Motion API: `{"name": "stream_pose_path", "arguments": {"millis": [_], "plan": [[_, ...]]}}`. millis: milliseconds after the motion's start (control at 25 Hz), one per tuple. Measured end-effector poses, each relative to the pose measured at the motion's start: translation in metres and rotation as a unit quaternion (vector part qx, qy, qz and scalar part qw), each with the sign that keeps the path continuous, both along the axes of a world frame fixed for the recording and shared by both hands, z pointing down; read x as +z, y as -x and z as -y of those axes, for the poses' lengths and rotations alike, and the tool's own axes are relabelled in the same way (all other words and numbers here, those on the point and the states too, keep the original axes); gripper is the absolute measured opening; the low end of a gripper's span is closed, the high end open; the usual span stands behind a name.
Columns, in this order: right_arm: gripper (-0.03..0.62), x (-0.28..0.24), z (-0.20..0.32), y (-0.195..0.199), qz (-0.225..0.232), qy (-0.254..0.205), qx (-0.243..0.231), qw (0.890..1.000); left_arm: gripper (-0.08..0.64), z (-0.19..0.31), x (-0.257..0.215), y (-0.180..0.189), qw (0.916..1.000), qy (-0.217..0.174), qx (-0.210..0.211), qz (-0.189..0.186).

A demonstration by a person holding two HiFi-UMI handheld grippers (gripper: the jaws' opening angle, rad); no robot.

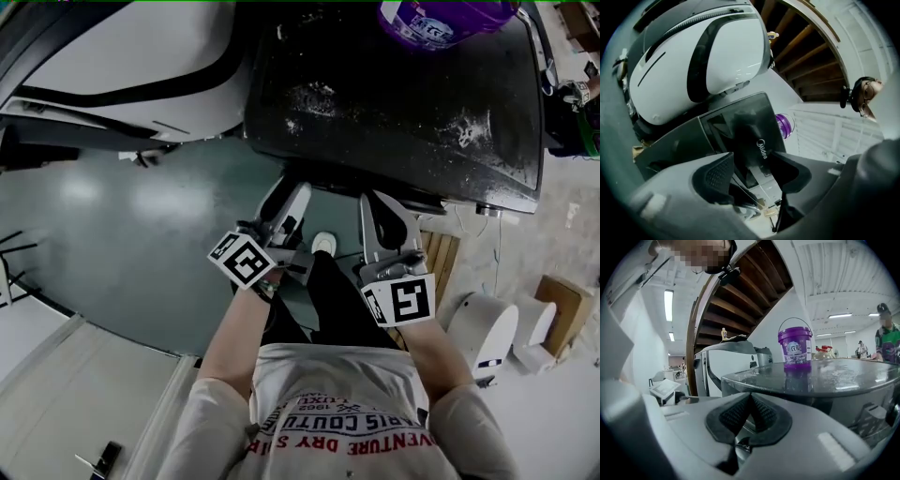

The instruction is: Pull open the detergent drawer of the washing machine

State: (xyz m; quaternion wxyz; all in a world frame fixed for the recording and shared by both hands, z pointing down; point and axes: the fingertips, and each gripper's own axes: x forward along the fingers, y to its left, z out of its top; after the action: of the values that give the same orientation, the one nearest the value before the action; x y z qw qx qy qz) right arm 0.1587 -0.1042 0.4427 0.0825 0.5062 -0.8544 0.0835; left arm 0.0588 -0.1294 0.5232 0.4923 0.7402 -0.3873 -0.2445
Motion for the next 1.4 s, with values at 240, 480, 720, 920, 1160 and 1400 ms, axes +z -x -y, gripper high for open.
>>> {"name": "stream_pose_path", "arguments": {"millis": [240,480,720,920,1160,1400], "plan": [[0.000,0.025,-0.001,0.002,0.001,0.003,0.010,1.000,0.264,0.023,0.012,-0.002,0.9983,-0.013,-0.001,-0.056],[0.000,0.034,0.000,0.004,-0.002,-0.009,0.019,1.000,0.286,0.033,0.000,-0.009,0.9957,-0.067,0.023,-0.059],[0.000,0.042,-0.005,0.002,-0.016,-0.007,0.023,1.000,0.304,0.038,-0.010,-0.011,0.9872,-0.097,0.019,-0.125],[0.000,0.048,-0.012,-0.003,-0.024,0.000,0.027,0.999,0.278,0.038,-0.013,-0.007,0.9700,-0.105,-0.010,-0.219],[0.000,0.056,-0.026,-0.006,-0.030,0.006,0.032,0.999,0.239,0.036,-0.011,-0.007,0.9649,-0.115,0.002,-0.236],[0.000,0.058,-0.034,-0.011,-0.038,0.003,0.037,0.999,0.199,0.023,-0.009,-0.004,0.9666,-0.143,0.017,-0.212]]}}
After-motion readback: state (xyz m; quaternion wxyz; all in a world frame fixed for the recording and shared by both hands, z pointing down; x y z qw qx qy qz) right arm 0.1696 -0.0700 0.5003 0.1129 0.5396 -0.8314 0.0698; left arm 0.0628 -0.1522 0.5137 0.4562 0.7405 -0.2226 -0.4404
